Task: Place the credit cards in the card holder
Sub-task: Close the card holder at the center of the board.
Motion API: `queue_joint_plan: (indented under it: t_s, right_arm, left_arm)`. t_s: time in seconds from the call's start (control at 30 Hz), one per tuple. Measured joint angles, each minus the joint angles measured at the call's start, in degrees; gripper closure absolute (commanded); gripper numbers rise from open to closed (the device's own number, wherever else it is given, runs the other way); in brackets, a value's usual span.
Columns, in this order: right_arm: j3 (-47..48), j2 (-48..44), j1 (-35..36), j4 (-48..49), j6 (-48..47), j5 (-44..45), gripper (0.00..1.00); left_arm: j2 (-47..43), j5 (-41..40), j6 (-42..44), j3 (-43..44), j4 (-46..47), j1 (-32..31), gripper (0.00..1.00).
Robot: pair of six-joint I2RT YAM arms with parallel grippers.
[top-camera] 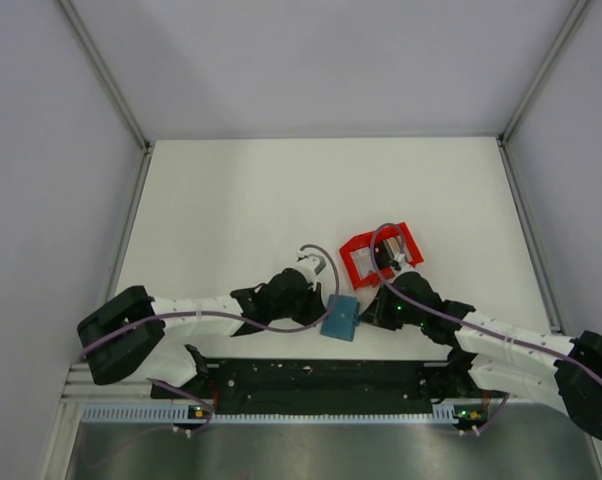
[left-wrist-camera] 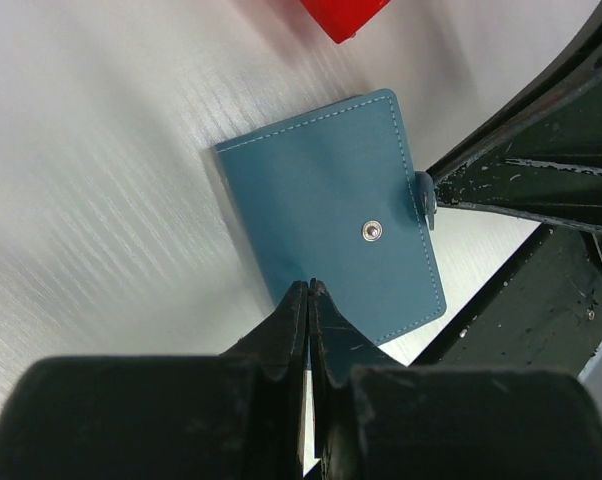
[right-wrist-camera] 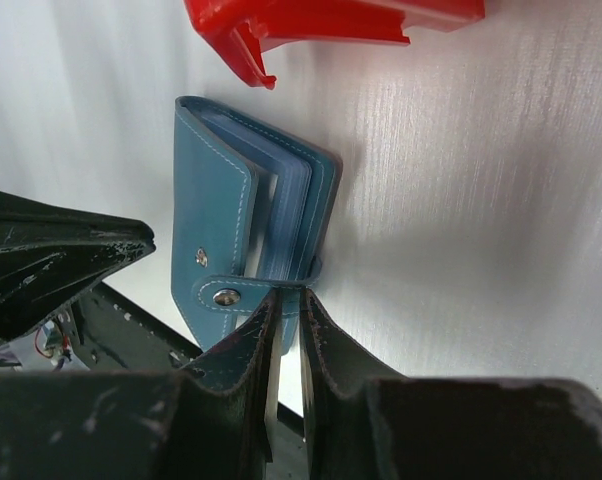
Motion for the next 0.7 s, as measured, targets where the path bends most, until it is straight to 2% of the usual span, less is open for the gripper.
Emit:
queue_joint_plan:
  t_s: [0.27,0.7]
  right_arm:
    - [0.00,0.00,0.00,0.09,0.00,-0.22,0.88]
    - [0.00,-3.32,0.00,-0.42,-0.07,-0.11,0.87]
  left_arm:
    - [-1.14,1.55,0.24,-1.73,1.97,-0.28,0.96]
    - [3.48,3.15,0.13,-1.75,5.77,-1.14,0.98]
